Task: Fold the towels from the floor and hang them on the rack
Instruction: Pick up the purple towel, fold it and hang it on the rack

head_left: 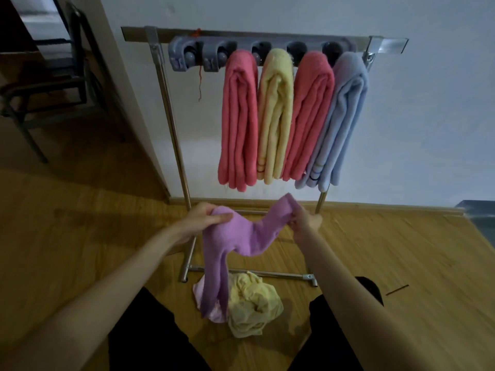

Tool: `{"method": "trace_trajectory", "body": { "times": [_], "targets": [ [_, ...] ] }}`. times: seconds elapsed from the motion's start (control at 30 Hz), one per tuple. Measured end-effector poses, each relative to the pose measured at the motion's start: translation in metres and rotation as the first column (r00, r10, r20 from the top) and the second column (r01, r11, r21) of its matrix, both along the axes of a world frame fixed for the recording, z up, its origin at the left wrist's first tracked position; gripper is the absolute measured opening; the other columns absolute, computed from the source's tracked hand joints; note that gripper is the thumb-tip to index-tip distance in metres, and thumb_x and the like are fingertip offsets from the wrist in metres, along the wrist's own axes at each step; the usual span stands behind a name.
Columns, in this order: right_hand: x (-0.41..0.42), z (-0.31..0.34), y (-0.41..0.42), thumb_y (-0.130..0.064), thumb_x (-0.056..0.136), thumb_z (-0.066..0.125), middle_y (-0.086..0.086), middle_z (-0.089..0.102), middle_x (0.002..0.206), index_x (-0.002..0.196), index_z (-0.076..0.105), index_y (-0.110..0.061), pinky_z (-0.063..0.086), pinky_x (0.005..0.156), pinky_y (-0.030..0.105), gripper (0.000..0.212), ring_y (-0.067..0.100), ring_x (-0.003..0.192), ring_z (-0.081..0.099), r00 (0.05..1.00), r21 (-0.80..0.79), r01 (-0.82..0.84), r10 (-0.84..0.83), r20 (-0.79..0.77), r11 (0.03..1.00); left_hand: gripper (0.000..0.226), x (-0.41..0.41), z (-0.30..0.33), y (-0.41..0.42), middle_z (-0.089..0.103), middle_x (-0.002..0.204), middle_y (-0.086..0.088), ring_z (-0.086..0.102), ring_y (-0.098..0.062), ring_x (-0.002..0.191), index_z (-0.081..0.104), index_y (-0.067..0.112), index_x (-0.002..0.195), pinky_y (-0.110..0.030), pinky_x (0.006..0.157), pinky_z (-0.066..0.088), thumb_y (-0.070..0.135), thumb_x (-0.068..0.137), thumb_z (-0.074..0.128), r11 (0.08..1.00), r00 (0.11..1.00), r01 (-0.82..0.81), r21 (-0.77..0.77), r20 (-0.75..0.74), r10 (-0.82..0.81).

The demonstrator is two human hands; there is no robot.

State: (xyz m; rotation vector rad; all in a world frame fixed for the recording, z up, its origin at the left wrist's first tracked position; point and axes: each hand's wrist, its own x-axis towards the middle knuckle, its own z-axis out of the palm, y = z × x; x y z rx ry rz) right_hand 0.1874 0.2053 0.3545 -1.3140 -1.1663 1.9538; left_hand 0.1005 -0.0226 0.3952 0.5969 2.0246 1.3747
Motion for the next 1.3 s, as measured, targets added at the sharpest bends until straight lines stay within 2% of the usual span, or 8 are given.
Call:
{"method": "trace_trajectory", "body": {
  "times": [0.2, 0.33, 0.43, 0.53, 0.7, 1.0, 1.2, 1.3],
  "targets": [
    [0.029, -0.063, -0.032, 0.014, 0.08, 0.059, 0.014, 0.054, 0.067, 0.082, 0.053, 0.0, 0.047, 0.036, 0.021, 0.015, 0.02, 0.055, 0.055, 0.893, -0.189, -0.392, 0.422, 0.159, 0.901, 0.038, 0.0, 0.068, 0.017, 0.041, 0.05, 0.009, 0.037, -0.003, 0.047, 0.044, 0.011, 0.058, -0.015, 0.046, 0.028, 0.029, 0.076, 0.073, 0.982, 0.982, 0.188, 0.016, -0.034, -0.188],
    [0.04, -0.061, -0.039, 0.002, 0.08, 0.069, 0.011, 0.059, 0.083, 0.102, 0.057, 0.001, 0.042, 0.06, 0.029, 0.026, 0.015, 0.072, 0.057, 0.561, 0.012, -0.773, 0.674, 0.481, 0.634, 0.036, 0.008, 0.09, 0.024, 0.043, 0.047, 0.014, 0.04, 0.0, 0.045, 0.044, 0.009, 0.056, -0.011, 0.048, 0.031, 0.023, 0.082, 0.063, 0.947, 0.946, 0.316, -0.054, -0.057, -0.319],
    [0.037, -0.026, -0.034, 0.017, 0.075, 0.059, 0.021, 0.053, 0.125, 0.13, 0.046, -0.005, 0.046, 0.073, 0.03, 0.061, 0.027, 0.114, 0.052, 0.673, 0.237, -0.735, 0.723, 0.152, 0.635, 0.038, 0.014, 0.094, 0.028, 0.04, 0.05, 0.009, 0.037, -0.005, 0.046, 0.045, 0.008, 0.056, -0.015, 0.048, 0.028, 0.028, 0.081, 0.066, 0.91, 0.911, 0.398, -0.118, -0.067, -0.407],
    [0.035, 0.019, -0.027, 0.013, 0.064, 0.049, 0.019, 0.052, 0.135, 0.134, 0.044, 0.0, 0.046, 0.098, 0.039, 0.071, 0.031, 0.13, 0.047, 0.39, 0.353, -0.818, 0.889, -0.24, 0.454, 0.038, 0.02, 0.101, 0.032, 0.039, 0.054, 0.003, 0.036, -0.01, 0.049, 0.051, -0.001, 0.063, -0.017, 0.049, 0.027, 0.031, 0.08, 0.062, 0.883, 0.884, 0.449, -0.138, -0.075, -0.461],
    [0.034, 0.069, -0.027, -0.003, 0.075, 0.065, 0.029, 0.05, 0.132, 0.132, 0.046, 0.007, 0.035, 0.108, 0.049, 0.061, 0.035, 0.122, 0.049, 0.046, 0.429, -0.893, 0.975, -0.217, 0.137, 0.037, 0.024, 0.117, 0.034, 0.039, 0.051, 0.005, 0.033, -0.007, 0.044, 0.05, -0.002, 0.06, -0.014, 0.045, 0.027, 0.026, 0.082, 0.059, 0.847, 0.848, 0.511, -0.147, -0.078, -0.525],
    [0.034, 0.084, -0.013, -0.026, 0.077, 0.077, 0.01, 0.071, 0.091, 0.095, 0.071, -0.002, 0.054, 0.078, 0.029, 0.03, 0.021, 0.084, 0.067, 0.101, 0.42, -0.894, 0.983, -0.152, 0.157, 0.034, 0.011, 0.119, 0.018, 0.046, 0.054, 0.004, 0.042, -0.007, 0.047, 0.053, 0.003, 0.062, -0.013, 0.047, 0.032, 0.023, 0.088, 0.06, 0.858, 0.864, 0.475, -0.198, -0.08, -0.497],
    [0.03, 0.09, 0.006, -0.006, 0.086, 0.061, 0.003, 0.071, 0.077, 0.084, 0.073, -0.004, 0.053, 0.064, 0.02, 0.012, 0.012, 0.069, 0.067, 0.14, 0.384, -0.904, 0.978, -0.155, 0.19, 0.032, -0.001, 0.104, -0.006, 0.069, 0.093, -0.005, 0.066, -0.02, 0.082, 0.061, 0.001, 0.113, -0.022, 0.075, 0.052, 0.019, 0.087, 0.063, 0.818, 0.846, 0.51, -0.268, -0.014, -0.532],
    [0.027, 0.092, 0.008, -0.009, 0.085, 0.064, 0.005, 0.071, 0.077, 0.088, 0.069, 0.003, 0.053, 0.06, 0.021, 0.013, 0.013, 0.067, 0.066, 0.129, 0.378, -0.915, 0.99, -0.063, 0.143, 0.039, -0.007, 0.105, -0.021, 0.069, 0.082, 0.007, 0.064, -0.009, 0.071, 0.043, 0.007, 0.123, -0.016, 0.066, 0.049, -0.002, 0.089, 0.058, 0.82, 0.841, 0.531, -0.215, 0.013, -0.541]
  ]
}}
